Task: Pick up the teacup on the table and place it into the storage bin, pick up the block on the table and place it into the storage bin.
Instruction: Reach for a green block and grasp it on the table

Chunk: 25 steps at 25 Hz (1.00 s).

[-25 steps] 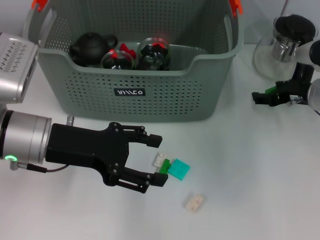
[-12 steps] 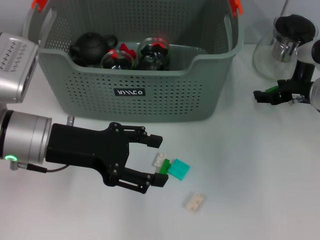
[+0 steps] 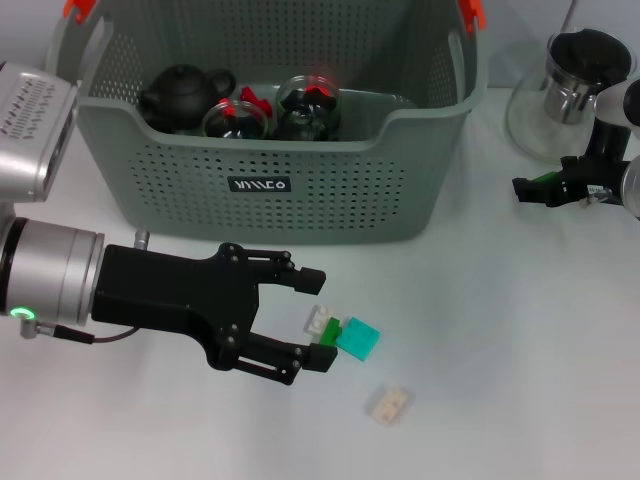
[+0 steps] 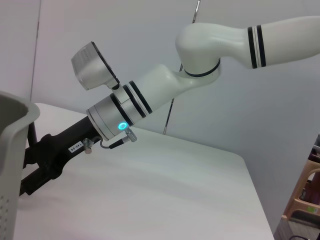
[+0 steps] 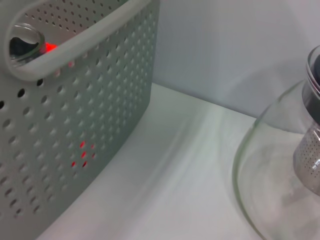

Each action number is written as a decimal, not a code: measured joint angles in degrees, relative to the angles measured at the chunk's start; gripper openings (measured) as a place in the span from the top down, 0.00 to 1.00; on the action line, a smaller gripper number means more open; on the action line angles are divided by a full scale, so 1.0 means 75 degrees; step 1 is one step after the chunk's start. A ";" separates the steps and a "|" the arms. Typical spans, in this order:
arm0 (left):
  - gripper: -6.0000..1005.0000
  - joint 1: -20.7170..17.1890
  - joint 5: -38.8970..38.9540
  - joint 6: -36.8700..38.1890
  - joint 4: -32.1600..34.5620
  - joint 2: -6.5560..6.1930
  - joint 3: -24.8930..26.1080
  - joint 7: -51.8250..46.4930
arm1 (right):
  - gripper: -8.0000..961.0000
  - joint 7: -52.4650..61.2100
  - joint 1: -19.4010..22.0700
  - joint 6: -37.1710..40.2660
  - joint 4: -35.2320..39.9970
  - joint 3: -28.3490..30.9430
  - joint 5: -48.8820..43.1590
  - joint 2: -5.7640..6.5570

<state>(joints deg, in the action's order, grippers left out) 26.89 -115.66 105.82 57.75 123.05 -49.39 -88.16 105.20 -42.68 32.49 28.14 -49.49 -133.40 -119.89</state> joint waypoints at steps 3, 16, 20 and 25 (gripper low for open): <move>0.14 0.0000 0.0000 0.0000 0.0000 0.0000 0.0000 0.0000 | 0.14 0.0000 -0.0002 -0.0004 -0.0011 0.0000 0.0003 -0.0003; 0.14 0.0001 0.0000 -0.0020 0.0000 0.0000 0.0000 0.0000 | 0.14 -0.0030 -0.0039 -0.0058 -0.0111 -0.0012 0.0010 -0.0027; 0.14 0.0000 0.0000 -0.0035 0.0000 0.0000 0.0000 0.0000 | 0.14 -0.0087 -0.0040 -0.0019 -0.0122 -0.0012 0.0010 -0.0024; 0.14 0.0000 0.0000 -0.0036 0.0000 0.0000 0.0000 0.0000 | 0.14 -0.0100 -0.0065 0.0005 -0.0157 -0.0091 0.0010 -0.0022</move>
<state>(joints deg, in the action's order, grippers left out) 26.89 -115.66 105.55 57.74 123.04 -49.39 -88.15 104.45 -43.17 32.53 26.96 -50.17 -133.33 -120.05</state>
